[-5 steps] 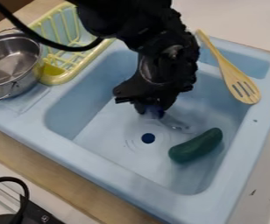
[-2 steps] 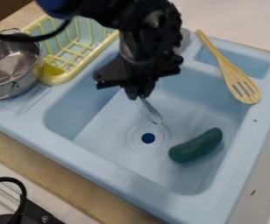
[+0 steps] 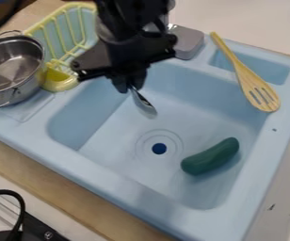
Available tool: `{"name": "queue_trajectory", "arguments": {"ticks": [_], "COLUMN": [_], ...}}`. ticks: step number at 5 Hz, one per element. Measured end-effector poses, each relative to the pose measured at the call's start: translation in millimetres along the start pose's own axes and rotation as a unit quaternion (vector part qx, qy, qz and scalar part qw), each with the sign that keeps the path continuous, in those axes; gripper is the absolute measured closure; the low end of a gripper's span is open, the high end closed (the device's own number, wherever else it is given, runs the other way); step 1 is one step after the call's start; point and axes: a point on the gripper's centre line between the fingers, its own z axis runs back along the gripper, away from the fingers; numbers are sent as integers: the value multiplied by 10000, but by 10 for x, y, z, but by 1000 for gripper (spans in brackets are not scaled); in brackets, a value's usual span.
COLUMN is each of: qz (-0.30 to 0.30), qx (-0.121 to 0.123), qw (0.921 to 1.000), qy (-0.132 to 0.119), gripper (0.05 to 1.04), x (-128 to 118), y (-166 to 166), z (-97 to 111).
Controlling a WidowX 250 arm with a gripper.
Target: Took the spoon from the sink and put it inside the pan
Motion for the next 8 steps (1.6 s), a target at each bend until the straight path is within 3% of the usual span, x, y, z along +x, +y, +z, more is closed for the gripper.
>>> {"name": "queue_trajectory", "arguments": {"ticks": [1, 4, 5, 7, 8], "qz": [470, 1220, 1461, 1723, 1809], "qx": [330, 481, 828, 1222, 1365], "qw": [9983, 9905, 9850, 9765, 9723], "qy": [131, -405, -400, -428, -572], "gripper": [987, 987, 987, 987, 987], "x": [166, 567, 673, 825, 949], "y": [257, 741, 897, 1139, 1242], "z": [154, 481, 352, 233, 268]}}
